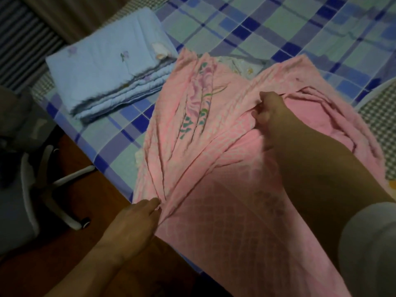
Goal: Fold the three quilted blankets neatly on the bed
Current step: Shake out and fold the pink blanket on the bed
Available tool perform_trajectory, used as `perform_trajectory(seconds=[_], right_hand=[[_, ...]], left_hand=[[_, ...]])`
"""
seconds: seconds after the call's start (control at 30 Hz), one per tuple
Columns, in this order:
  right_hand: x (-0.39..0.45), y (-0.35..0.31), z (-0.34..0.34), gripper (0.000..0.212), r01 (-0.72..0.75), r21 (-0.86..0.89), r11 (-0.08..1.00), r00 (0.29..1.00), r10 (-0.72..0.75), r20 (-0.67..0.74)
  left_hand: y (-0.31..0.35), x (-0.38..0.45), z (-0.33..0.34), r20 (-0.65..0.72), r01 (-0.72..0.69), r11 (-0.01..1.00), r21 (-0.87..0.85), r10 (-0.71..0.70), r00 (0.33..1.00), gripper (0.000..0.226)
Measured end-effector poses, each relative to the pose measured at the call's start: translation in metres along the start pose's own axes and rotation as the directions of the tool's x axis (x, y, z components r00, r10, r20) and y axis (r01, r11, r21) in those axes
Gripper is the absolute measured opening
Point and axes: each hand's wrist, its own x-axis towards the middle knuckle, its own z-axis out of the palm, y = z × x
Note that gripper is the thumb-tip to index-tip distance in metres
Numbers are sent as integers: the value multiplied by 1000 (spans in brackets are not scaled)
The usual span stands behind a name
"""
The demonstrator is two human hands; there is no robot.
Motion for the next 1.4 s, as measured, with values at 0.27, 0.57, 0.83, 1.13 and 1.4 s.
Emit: perform_trajectory(seconds=[0.27, 0.57, 0.83, 1.13, 1.4], right_hand=[[-158, -46, -91, 34, 174, 381, 908, 956, -249, 156], [-380, 131, -331, 45, 655, -144, 741, 224, -373, -900], [-399, 332, -420, 55, -11, -26, 1000, 490, -17, -872], [-377, 371, -454, 46, 97, 200, 975, 546, 116, -830], [-367, 311, -494, 27, 395, 401, 827, 392, 243, -887]], left_hand=[[7, -1, -19, 48, 8, 999, -31, -6, 999, 50], [-2, -11, -23, -32, -275, 906, 320, 301, 953, 48], [17, -16, -4, -52, -359, 798, 484, 435, 899, 47], [45, -2, 28, -9, -281, 800, 530, 336, 942, 46], [64, -3, 30, -35, -169, 801, 574, 230, 972, 43]])
